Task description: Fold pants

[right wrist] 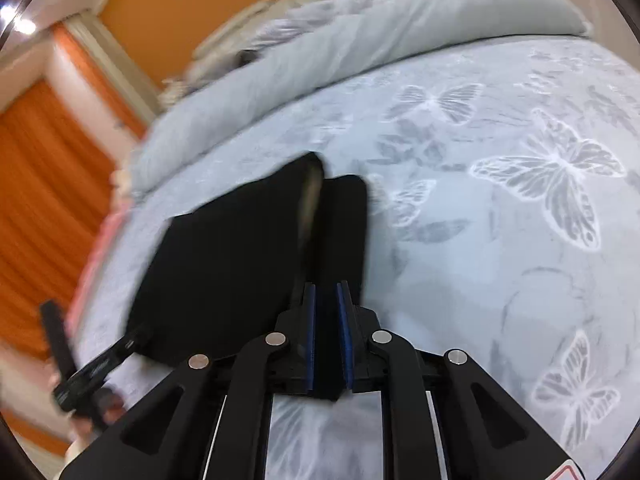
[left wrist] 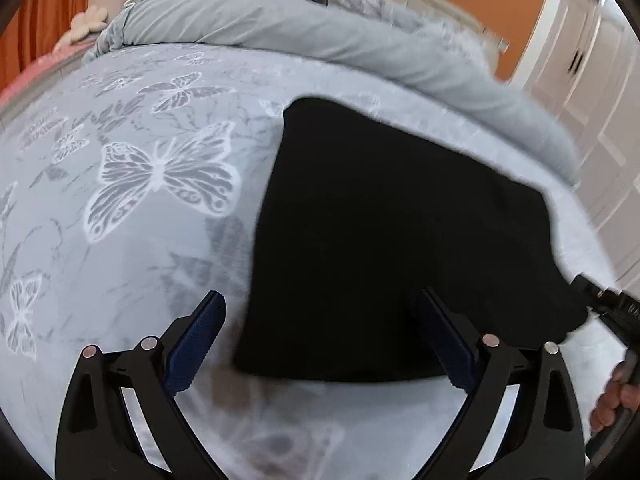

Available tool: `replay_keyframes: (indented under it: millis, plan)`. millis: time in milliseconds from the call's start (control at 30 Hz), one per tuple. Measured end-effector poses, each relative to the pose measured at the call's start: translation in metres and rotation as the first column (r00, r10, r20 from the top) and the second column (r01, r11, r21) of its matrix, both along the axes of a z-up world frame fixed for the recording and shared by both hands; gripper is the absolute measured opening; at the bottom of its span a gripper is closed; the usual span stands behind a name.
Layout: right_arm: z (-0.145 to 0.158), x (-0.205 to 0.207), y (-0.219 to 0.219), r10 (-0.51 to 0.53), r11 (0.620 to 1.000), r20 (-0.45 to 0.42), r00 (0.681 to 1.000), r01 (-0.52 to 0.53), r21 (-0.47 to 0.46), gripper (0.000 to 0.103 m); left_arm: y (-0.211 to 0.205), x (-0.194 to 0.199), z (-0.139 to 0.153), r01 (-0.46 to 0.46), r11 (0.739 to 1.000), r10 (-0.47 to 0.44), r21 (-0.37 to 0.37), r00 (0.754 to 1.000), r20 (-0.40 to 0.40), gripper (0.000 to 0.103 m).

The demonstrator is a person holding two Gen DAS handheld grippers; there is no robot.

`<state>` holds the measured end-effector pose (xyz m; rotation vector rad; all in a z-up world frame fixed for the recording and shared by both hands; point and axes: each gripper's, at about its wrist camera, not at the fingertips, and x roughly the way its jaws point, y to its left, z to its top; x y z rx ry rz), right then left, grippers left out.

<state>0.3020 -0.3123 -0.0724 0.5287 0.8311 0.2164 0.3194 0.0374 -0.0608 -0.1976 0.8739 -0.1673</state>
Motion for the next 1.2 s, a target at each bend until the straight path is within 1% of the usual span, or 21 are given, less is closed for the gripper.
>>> replay_keyframes:
  millis: [33,67,100,133,167,233,267,333,467,533,600,633,733,867,933,967,1000,1033,1067,1133,1200]
  plan:
    - [0.001,-0.003,-0.001,0.011,1.000,0.005,1.000,-0.011,0.017,0.017,0.007,-0.006,0.006,-0.003,1.000,0.003,-0.004,1.000,0.024,0.094]
    - [0.002,-0.004,0.000,0.029,0.999,0.007,1.000,-0.030,0.036,0.029,0.009,-0.008,0.010,-0.009,1.000,0.008,0.007,0.999,0.033,0.094]
    - [0.001,-0.001,0.004,0.055,0.997,-0.001,0.999,-0.054,0.057,0.049,0.011,-0.010,0.012,-0.012,1.000,0.012,0.009,0.999,0.040,0.094]
    - [0.000,0.003,0.007,0.058,0.997,-0.010,0.998,-0.057,0.057,0.057,0.012,-0.011,0.013,-0.015,1.000,0.015,0.007,0.999,0.043,0.094]
    - [-0.004,0.010,0.016,0.069,0.997,-0.028,0.997,-0.068,0.043,0.058,0.013,-0.013,0.016,-0.018,1.000,0.018,0.005,0.999,0.042,0.094]
    - [-0.012,0.018,0.031,0.086,0.996,-0.065,0.994,-0.086,-0.006,0.059,0.007,-0.016,0.020,-0.009,1.000,0.008,0.011,0.999,0.048,0.094]
    - [-0.019,0.024,0.040,0.090,0.995,-0.086,0.992,-0.093,-0.033,0.053,0.003,-0.017,0.022,-0.001,1.000,0.000,0.018,0.999,0.052,0.094]
    - [-0.024,0.026,0.045,0.094,0.994,-0.078,0.993,-0.098,-0.056,0.031,-0.004,-0.016,0.023,0.021,0.999,-0.023,0.032,0.998,0.055,0.094]
    - [0.009,0.011,0.033,0.084,0.993,-0.003,0.996,-0.084,-0.087,0.006,-0.011,-0.016,0.026,0.037,0.998,-0.040,0.046,0.998,0.055,0.094]
    - [0.013,0.003,0.012,0.050,0.994,0.020,0.999,-0.048,-0.101,0.006,-0.014,-0.016,0.024,0.053,0.997,-0.055,0.052,0.997,0.045,0.095]
    - [-0.025,0.014,0.005,0.050,0.991,-0.100,0.994,-0.062,-0.122,0.012,-0.020,-0.016,0.016,0.071,0.994,-0.074,0.079,0.997,0.032,0.096]
    - [-0.032,0.014,0.004,0.052,0.992,-0.099,0.994,-0.062,-0.106,0.012,-0.024,-0.015,0.008,0.066,0.992,-0.069,0.109,0.997,0.019,0.096]
    - [-0.013,0.004,0.003,0.029,0.997,-0.032,0.999,-0.031,-0.077,0.023,-0.022,-0.015,-0.003,0.056,0.994,-0.054,0.093,0.998,-0.017,0.096]
    - [0.026,-0.009,0.014,0.051,0.994,0.080,0.995,-0.042,-0.100,0.023,-0.010,-0.017,0.006,0.014,0.998,-0.015,0.068,1.000,0.005,0.096]
    - [0.045,0.002,0.024,0.075,0.993,0.115,0.991,-0.063,-0.104,0.023,-0.005,-0.013,0.018,-0.012,0.999,0.011,0.042,1.000,0.029,0.096]
    - [0.050,0.013,0.028,0.076,0.990,0.125,0.989,-0.060,-0.127,0.028,-0.005,-0.008,0.021,-0.025,0.999,0.023,0.048,0.999,0.026,0.097]
    - [0.050,0.033,0.033,0.071,0.983,0.108,0.992,-0.052,-0.175,0.055,-0.008,0.001,0.021,-0.033,0.997,0.033,0.073,0.999,0.004,0.097]
    - [0.045,0.052,0.035,0.050,0.977,0.074,0.996,-0.033,-0.209,0.066,-0.010,0.008,0.018,-0.029,0.995,0.031,0.094,0.999,-0.019,0.097]
    - [0.039,0.066,0.034,0.020,0.973,0.046,0.999,-0.009,-0.229,0.068,-0.012,0.016,0.012,-0.034,0.992,0.040,0.122,0.998,-0.045,0.097]
    - [0.015,0.097,0.030,-0.021,0.974,-0.044,0.999,0.011,-0.227,0.065,-0.014,0.026,0.000,-0.030,0.989,0.042,0.146,0.996,-0.075,0.097]
    - [-0.008,0.115,0.031,0.022,0.990,-0.085,0.996,-0.033,-0.135,0.017,-0.014,0.032,-0.007,-0.029,0.987,0.043,0.158,0.995,-0.084,0.098]
